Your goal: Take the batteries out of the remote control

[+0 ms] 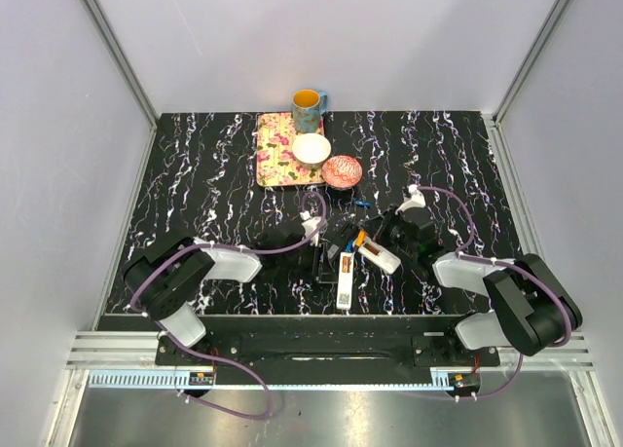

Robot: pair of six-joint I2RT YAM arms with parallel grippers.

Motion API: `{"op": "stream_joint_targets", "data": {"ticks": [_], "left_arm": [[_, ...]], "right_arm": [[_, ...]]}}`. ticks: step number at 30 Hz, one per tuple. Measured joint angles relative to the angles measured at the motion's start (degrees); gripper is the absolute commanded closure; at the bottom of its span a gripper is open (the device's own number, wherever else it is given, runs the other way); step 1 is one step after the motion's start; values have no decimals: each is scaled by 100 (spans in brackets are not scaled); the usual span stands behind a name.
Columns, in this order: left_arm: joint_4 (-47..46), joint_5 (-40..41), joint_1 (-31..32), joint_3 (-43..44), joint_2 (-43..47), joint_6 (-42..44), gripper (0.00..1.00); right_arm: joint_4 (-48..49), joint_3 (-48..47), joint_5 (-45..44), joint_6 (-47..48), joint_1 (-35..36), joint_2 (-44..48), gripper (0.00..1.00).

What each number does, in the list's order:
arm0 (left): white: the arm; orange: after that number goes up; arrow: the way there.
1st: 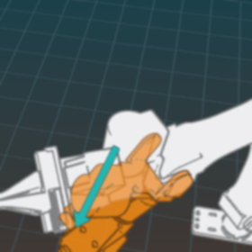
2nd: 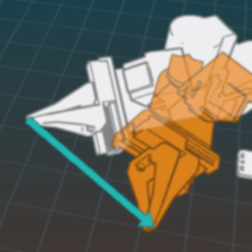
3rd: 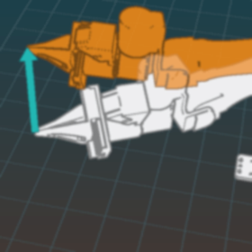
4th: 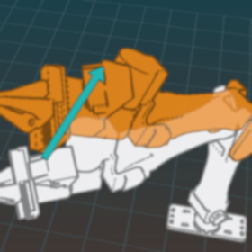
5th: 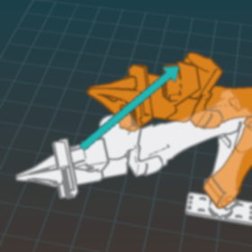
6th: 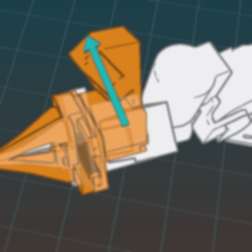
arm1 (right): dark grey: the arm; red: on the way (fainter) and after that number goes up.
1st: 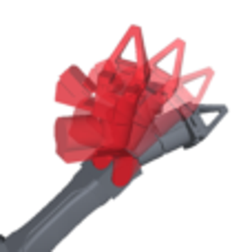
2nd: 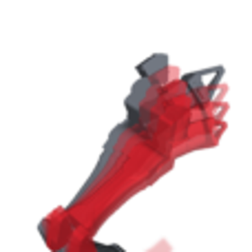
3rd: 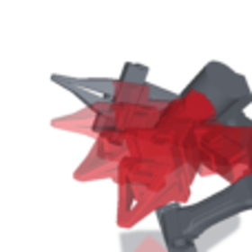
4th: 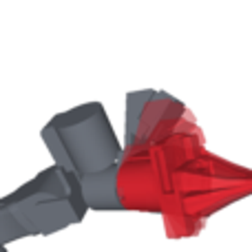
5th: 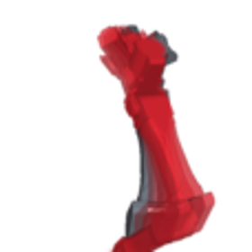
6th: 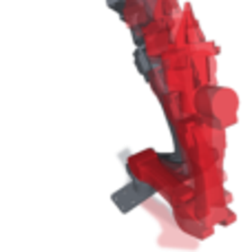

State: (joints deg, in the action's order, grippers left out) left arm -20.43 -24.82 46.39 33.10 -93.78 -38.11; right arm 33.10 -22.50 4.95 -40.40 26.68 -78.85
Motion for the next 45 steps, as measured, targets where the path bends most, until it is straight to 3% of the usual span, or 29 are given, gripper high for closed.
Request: {"op": "stream_joint_targets", "data": {"ticks": [2,9,18,26,35,38,45], "left_arm": [[50,-20,0,74,-13,0,45],[765,654,308,393,247,173,34],[2155,2203,1547,1235,105,251,31],[2962,3296,2124,2024,-431,289,45],[3327,4013,2212,2020,-391,452,30],[3370,4052,2210,1921,-299,542,32],[3143,3895,2186,1672,-136,872,61]], "right_arm": [[2,-11,-59,0,11,2,100],[-291,-190,-306,111,28,280,100],[-468,-289,-573,256,31,501,100],[-612,-299,-599,396,31,527,100],[-619,-299,-588,503,26,664,100],[-616,-299,-577,535,26,688,100],[-533,-249,-358,721,26,697,100]]}}
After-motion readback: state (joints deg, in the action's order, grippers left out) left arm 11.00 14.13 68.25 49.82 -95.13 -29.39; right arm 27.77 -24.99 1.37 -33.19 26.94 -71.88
